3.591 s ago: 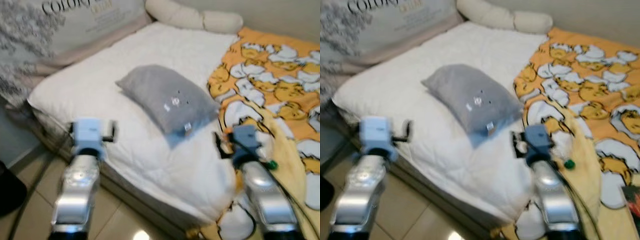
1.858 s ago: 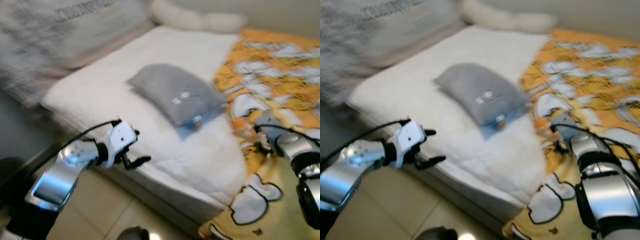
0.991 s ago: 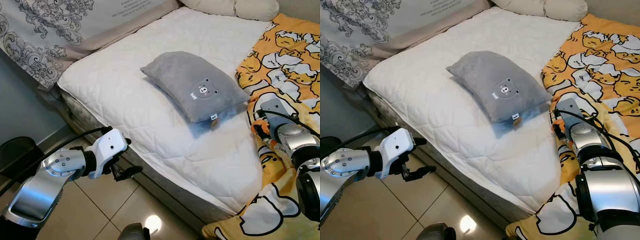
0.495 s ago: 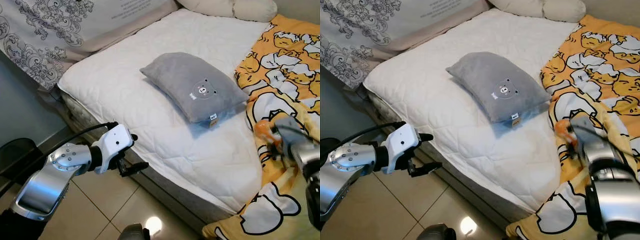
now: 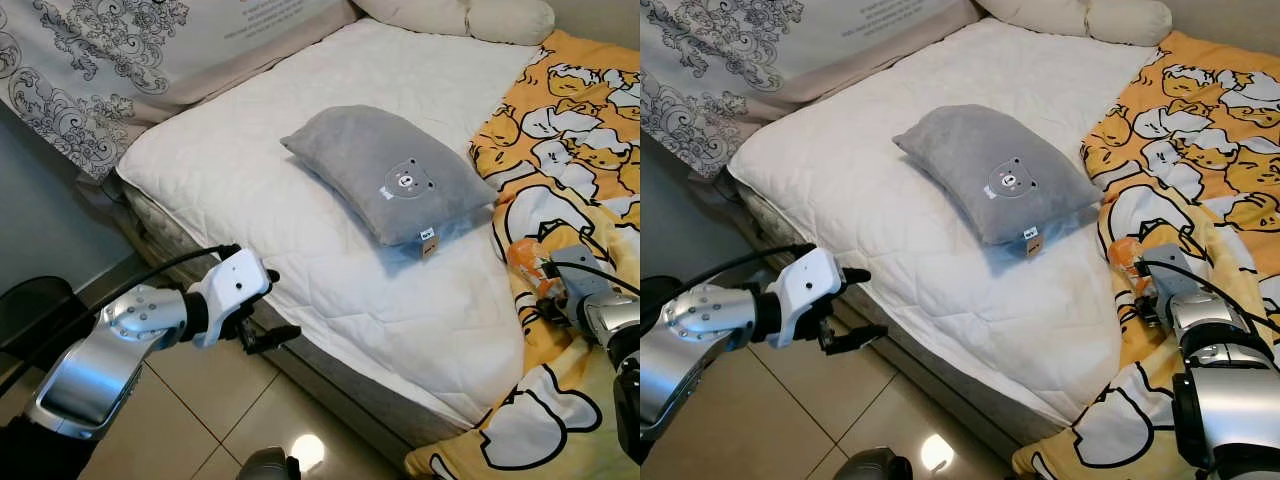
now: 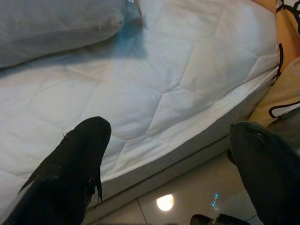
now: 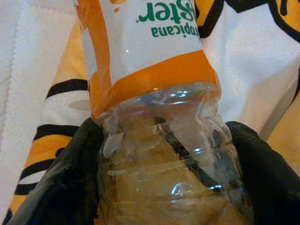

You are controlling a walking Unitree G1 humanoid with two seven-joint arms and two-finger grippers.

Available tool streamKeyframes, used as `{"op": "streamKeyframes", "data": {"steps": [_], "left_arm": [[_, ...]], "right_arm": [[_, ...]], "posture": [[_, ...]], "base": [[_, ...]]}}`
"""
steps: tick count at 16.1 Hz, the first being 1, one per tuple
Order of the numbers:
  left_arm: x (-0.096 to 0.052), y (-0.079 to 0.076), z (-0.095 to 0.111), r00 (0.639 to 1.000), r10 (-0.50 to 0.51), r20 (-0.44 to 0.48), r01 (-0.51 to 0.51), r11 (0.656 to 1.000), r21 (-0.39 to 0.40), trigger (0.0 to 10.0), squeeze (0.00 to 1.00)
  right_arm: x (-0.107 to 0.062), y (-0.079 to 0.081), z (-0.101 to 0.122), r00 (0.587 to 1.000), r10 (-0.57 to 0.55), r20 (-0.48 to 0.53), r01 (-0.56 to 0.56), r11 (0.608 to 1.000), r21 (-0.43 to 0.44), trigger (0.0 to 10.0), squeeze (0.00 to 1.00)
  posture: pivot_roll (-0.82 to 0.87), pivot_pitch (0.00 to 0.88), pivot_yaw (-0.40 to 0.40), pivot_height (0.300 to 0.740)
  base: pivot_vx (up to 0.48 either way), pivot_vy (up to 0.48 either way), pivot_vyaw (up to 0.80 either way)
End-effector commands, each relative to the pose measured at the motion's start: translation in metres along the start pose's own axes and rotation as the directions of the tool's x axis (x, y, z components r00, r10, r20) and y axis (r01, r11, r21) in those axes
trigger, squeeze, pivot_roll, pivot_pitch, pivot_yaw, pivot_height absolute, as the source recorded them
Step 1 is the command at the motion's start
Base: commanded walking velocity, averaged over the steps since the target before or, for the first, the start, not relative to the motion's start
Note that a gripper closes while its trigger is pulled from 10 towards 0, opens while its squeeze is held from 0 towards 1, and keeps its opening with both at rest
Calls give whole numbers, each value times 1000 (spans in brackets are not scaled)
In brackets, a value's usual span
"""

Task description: Clean up the room

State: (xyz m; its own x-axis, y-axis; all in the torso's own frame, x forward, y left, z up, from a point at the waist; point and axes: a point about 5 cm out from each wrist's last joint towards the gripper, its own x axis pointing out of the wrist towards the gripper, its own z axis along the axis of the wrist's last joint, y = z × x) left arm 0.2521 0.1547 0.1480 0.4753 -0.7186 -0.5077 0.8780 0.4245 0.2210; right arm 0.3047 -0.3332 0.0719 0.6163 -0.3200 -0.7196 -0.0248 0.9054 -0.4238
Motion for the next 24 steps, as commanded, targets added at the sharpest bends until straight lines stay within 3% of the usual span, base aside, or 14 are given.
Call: {"op": "streamKeyframes", "data": {"steps": [1,6,7,8,10,11,12,13,14,16,17,18,21,24], "left_arm": [[3,-1,-1,1000,-10,4,10,1000,-1,10000,0],[11,-5,-2,999,16,51,-14,999,-34,10000,0],[13,-7,-5,996,60,66,-56,997,-57,10000,0],[15,-6,-8,989,126,73,-121,990,-74,10000,0],[20,-3,-12,965,251,76,-243,965,-97,10000,0],[24,1,-15,899,430,79,-413,895,-170,10000,0],[25,1,-15,881,468,77,-448,875,-184,10000,0],[28,2,-14,815,575,75,-549,807,-219,10000,0],[29,1,-14,801,594,75,-565,792,-232,10000,0],[30,-6,-13,754,654,62,-610,733,-302,10000,0],[29,-7,-15,746,664,55,-621,723,-302,10000,0],[18,-8,-28,706,709,-5,-673,668,-318,10000,0],[6,-10,-51,665,738,-118,-709,573,-411,10000,0],[3,-11,-51,650,746,-143,-716,539,-445,10000,0]], "right_arm": [[-3,-6,9,999,-1,32,1,1000,9,0,0],[-8,-23,16,995,-21,101,15,998,59,0,0],[-12,-25,32,971,-16,237,-12,993,118,1255,0],[-15,-22,45,936,-12,351,-55,982,181,9922,0],[-18,-14,54,890,-4,455,-86,980,179,10000,0],[-30,19,59,827,10,563,-150,967,204,10000,0],[-37,28,59,810,15,586,-177,959,220,10000,0],[-56,54,62,753,19,658,-245,936,253,10000,0],[-60,57,61,745,18,667,-254,932,260,10000,0],[-90,105,53,709,42,704,-268,939,214,10000,0],[-95,111,50,711,45,702,-273,937,216,10000,0],[-99,124,34,749,41,661,-291,917,273,10000,0],[-100,134,15,820,20,572,-270,894,357,10000,0],[-109,145,19,823,49,566,-292,891,348,10000,0]], "posture": [[148,0,76,740],[88,0,68,740],[71,0,69,740],[63,0,72,740],[49,0,78,740],[19,0,90,740],[17,0,90,740],[10,0,88,740],[8,0,87,740],[16,0,76,740],[24,0,69,740],[30,0,63,740],[21,0,54,740],[53,0,37,740]], "base": [[0,0,0],[0,0,0],[0,0,0],[0,0,0],[0,0,0],[0,0,0],[0,0,0],[0,0,800],[0,0,800],[0,0,800],[0,0,800],[0,0,800],[0,0,800],[0,0,800]]}}
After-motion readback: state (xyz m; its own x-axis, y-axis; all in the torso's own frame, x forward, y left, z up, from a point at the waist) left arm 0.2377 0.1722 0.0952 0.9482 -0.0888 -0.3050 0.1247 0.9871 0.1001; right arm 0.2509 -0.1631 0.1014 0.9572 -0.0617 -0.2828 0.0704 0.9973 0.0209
